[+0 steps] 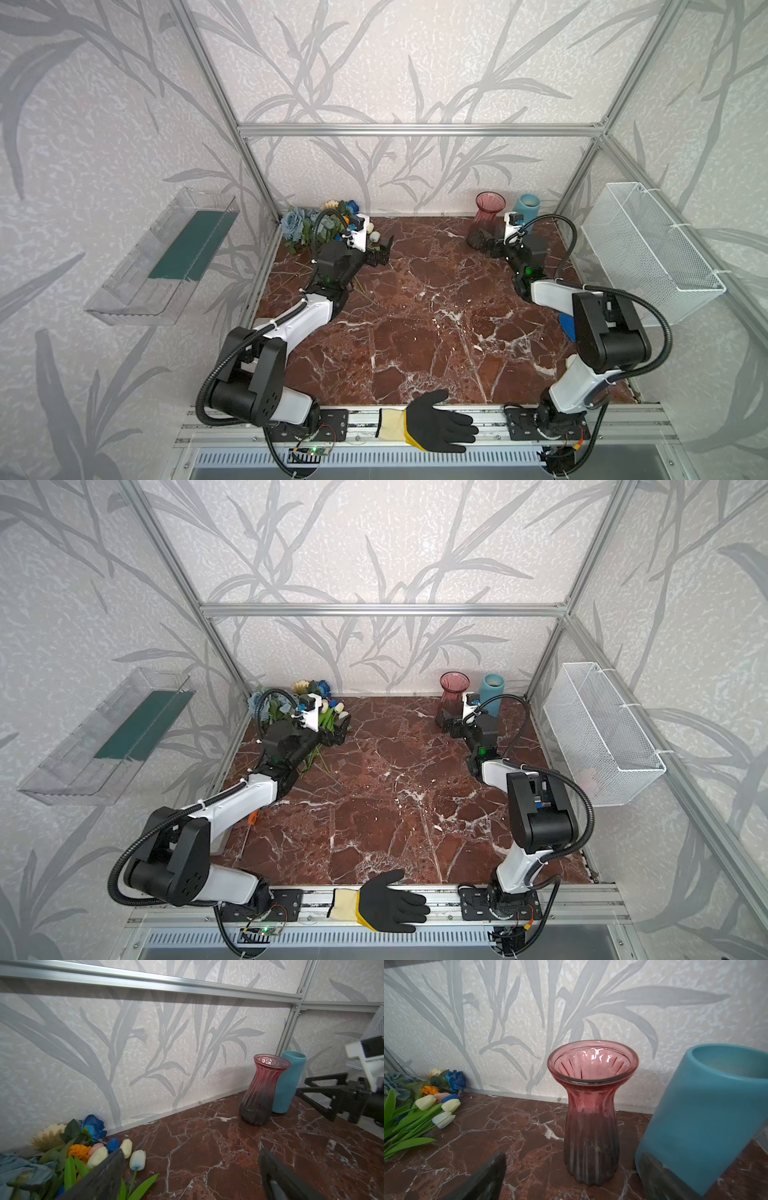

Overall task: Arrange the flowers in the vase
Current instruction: 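Grasp the pink glass vase with the right gripper while the left moves to the flowers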

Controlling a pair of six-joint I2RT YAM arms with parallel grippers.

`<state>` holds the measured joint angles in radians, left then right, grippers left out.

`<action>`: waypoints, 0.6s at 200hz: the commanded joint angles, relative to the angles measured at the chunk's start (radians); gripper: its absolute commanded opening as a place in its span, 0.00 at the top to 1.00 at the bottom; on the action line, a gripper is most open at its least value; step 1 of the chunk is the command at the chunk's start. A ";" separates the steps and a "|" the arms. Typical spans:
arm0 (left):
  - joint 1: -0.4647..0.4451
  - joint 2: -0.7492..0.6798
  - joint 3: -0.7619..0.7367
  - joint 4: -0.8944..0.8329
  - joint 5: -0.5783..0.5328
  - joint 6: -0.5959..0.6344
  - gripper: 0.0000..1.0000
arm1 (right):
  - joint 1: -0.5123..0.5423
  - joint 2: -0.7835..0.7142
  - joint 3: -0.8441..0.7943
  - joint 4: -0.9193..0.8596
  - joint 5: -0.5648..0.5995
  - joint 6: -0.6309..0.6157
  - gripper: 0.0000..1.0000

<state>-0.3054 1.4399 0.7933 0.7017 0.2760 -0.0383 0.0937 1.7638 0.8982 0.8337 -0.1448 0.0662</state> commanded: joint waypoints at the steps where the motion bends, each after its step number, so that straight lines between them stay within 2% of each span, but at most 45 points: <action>1: -0.020 -0.020 -0.030 0.002 0.064 -0.011 0.01 | 0.001 0.072 0.068 0.071 -0.011 0.019 0.00; 30: -0.036 -0.038 -0.071 0.013 0.080 -0.018 0.01 | 0.003 0.166 0.148 0.066 0.083 -0.015 0.01; 88: -0.057 -0.043 -0.120 0.044 0.096 -0.018 0.01 | 0.003 0.291 0.299 0.073 0.130 -0.037 0.01; 120: -0.057 -0.046 -0.132 0.042 0.106 -0.016 0.01 | 0.003 0.354 0.380 0.088 0.103 -0.057 0.01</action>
<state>-0.3592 1.4273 0.6754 0.7136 0.3569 -0.0494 0.0937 2.0678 1.2083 0.8703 -0.0418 0.0341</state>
